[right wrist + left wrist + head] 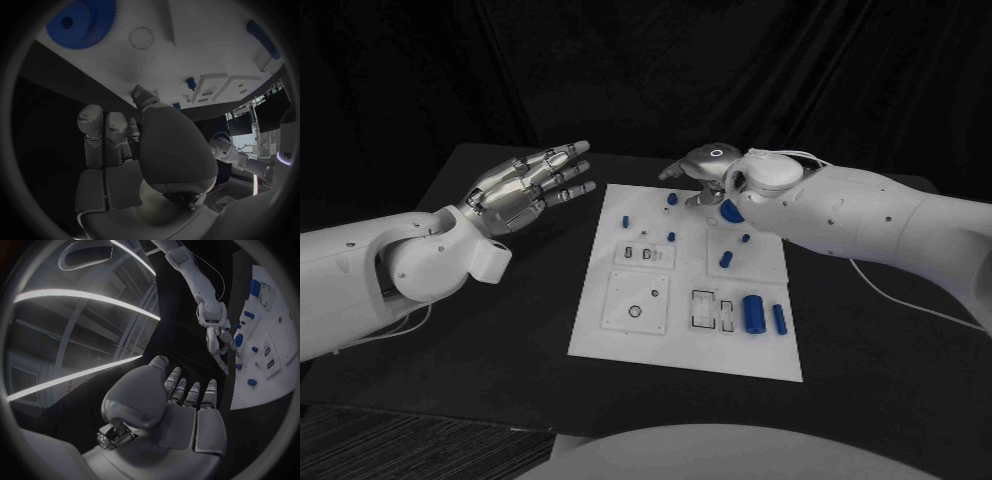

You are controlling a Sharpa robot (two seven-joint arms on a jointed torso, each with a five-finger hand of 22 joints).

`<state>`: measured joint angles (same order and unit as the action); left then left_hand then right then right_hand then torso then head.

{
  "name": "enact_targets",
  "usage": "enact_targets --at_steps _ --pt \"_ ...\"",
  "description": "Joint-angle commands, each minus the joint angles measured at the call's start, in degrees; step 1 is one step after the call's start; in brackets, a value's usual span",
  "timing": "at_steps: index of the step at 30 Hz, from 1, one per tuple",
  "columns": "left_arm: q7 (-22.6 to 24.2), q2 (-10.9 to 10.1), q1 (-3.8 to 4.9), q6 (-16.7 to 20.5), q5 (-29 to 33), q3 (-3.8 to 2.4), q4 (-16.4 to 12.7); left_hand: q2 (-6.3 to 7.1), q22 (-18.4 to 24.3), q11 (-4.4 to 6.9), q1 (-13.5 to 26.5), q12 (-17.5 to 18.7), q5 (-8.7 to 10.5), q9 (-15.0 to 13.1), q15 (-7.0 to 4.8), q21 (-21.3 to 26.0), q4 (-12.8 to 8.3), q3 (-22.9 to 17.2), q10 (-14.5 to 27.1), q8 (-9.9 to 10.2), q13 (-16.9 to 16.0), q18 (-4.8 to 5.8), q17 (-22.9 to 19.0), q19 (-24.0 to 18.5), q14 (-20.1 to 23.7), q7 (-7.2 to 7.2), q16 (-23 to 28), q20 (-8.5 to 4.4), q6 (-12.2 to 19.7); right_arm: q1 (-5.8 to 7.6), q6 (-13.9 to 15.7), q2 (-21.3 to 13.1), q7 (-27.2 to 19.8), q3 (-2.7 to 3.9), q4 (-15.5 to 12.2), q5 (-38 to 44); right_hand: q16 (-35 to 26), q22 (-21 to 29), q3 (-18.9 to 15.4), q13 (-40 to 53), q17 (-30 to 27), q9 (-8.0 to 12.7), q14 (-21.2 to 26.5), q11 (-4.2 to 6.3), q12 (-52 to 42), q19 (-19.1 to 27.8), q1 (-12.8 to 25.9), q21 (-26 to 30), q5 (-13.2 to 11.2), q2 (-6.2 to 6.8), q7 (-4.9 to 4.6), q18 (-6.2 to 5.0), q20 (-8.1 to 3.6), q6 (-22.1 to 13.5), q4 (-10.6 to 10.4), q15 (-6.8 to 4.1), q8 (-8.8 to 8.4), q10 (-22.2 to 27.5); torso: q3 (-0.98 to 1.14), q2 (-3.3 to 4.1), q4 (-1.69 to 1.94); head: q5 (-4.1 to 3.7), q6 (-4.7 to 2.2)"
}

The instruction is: Assemble the parts on the task board

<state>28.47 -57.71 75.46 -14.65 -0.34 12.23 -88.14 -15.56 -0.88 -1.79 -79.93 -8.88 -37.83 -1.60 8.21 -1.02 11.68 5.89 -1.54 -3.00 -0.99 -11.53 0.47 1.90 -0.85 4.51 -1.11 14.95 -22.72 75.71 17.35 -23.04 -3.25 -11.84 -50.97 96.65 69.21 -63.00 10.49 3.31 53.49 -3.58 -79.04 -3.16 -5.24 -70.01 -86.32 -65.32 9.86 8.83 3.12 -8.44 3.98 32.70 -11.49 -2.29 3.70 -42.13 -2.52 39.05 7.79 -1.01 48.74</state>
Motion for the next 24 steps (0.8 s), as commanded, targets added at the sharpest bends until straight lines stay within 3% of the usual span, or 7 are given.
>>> enact_targets --at_steps 1,6,8,14,17,20,24 --pt "0.44 0.03 0.04 -1.17 -0.10 -0.05 0.21 0.18 -0.25 -0.96 -1.03 -1.57 -1.14 -1.03 0.44 -0.87 -0.36 -2.31 0.07 -0.96 -0.64 1.29 0.22 0.30 -0.28 0.04 -0.92 0.08 -0.06 1.36 5.43 -2.33 2.71 0.07 -3.01 0.34 -1.62 0.79 -0.05 0.86 -1.16 0.27 0.86 -0.12 -1.73 0.27 -0.24 1.54 -1.79 0.66 -0.30 1.06 0.29 1.04 -0.98 0.21 -0.29 -2.19 0.06 -0.05 -0.10 0.13 -0.07" --pt "0.41 0.40 -0.05 -1.40 -0.10 -0.05 0.77 0.18 -0.26 -1.09 -1.05 -1.75 -1.15 -1.07 0.44 -0.88 -0.33 -2.45 0.02 -1.02 -0.67 1.29 0.25 0.32 -0.33 0.13 -1.01 0.09 -0.34 4.01 8.89 -7.56 2.27 0.06 -9.26 -0.46 -3.70 1.63 -0.92 2.14 -4.22 -1.14 1.98 -0.39 -6.89 0.87 2.91 3.53 -2.79 -0.42 -2.85 0.80 0.55 12.67 -3.36 0.50 2.26 -9.11 0.06 -0.25 -0.23 -0.03 -0.05" --pt "0.43 0.53 -0.08 -1.47 -0.10 -0.05 0.91 0.17 -0.26 -1.11 -1.05 -1.79 -1.16 -1.07 0.44 -0.89 -0.32 -2.47 0.01 -1.03 -0.67 1.29 0.26 0.33 -0.35 0.15 -1.05 0.09 -0.34 4.74 10.28 -9.31 1.62 0.06 -11.23 -1.49 -13.03 9.37 -0.82 3.18 -16.05 -1.55 8.24 -0.34 -9.72 7.55 3.50 12.70 -2.75 -1.02 -3.65 -1.00 0.86 15.33 -3.43 0.85 3.13 -12.92 0.05 -0.33 -0.24 -0.19 0.01" --pt "0.36 0.85 -0.18 -1.72 -0.10 -0.05 1.21 0.17 -0.28 -1.21 -1.08 -1.90 -1.17 -1.09 0.45 -0.93 -0.29 -2.60 -0.03 -1.07 -0.69 1.28 0.29 0.38 -0.43 0.22 -1.16 0.09 -0.48 5.87 10.40 -14.35 1.76 0.05 -16.57 -6.31 -22.35 16.80 -0.49 10.51 -22.36 -2.47 13.71 1.12 -22.26 13.20 3.25 24.39 -2.31 -0.90 -5.54 -1.99 1.64 20.06 -2.55 1.22 3.97 -22.93 0.02 -0.71 -0.54 0.20 0.14" --pt "0.30 0.98 -0.25 -1.87 -0.10 -0.05 1.38 0.18 -0.28 -1.25 -1.09 -1.98 -1.17 -1.09 0.46 -0.92 -0.28 -2.66 -0.05 -1.08 -0.70 1.28 0.31 0.37 -0.47 0.25 -1.22 0.08 -0.51 5.88 8.57 -15.72 2.72 0.05 -17.63 -7.82 -21.46 17.13 -0.97 21.21 -20.98 -2.97 11.27 2.14 -34.82 10.40 4.62 25.94 -2.08 -0.61 -6.06 -2.04 0.78 20.84 -2.79 0.35 3.03 -19.21 0.05 -0.85 -0.72 0.39 0.11" --pt "0.31 1.12 -0.31 -1.96 -0.10 -0.04 1.54 0.20 -0.31 -1.37 -1.11 -2.14 -1.17 -1.10 0.45 -0.98 -0.24 -2.80 -0.09 -1.10 -0.72 1.27 0.34 0.45 -0.55 0.33 -1.35 0.07 -0.56 5.39 7.26 -16.56 3.53 0.04 -17.94 -8.59 -16.07 14.69 -0.99 33.85 -13.16 -3.48 8.13 3.22 -47.53 7.85 5.73 24.85 -2.02 -0.55 -6.27 -1.65 0.05 20.98 -3.60 -0.27 2.02 -18.32 0.06 -1.01 -0.90 0.37 0.29" --pt "0.09 1.37 -0.40 -2.23 -0.10 -0.04 1.78 0.22 -0.33 -1.44 -1.12 -2.33 -1.17 -1.11 0.43 -1.03 -0.21 -2.89 -0.14 -1.13 -0.75 1.26 0.37 0.51 -0.61 0.37 -1.44 0.05 -0.66 4.17 5.85 -17.03 4.57 0.04 -17.51 -9.11 7.38 -3.04 -1.91 67.87 17.18 -4.43 -4.32 4.67 -73.09 -3.89 8.95 4.83 -1.29 -0.45 -6.02 1.95 -1.41 21.77 -4.52 -1.83 1.66 -36.42 0.09 -1.21 -1.11 0.07 0.41"
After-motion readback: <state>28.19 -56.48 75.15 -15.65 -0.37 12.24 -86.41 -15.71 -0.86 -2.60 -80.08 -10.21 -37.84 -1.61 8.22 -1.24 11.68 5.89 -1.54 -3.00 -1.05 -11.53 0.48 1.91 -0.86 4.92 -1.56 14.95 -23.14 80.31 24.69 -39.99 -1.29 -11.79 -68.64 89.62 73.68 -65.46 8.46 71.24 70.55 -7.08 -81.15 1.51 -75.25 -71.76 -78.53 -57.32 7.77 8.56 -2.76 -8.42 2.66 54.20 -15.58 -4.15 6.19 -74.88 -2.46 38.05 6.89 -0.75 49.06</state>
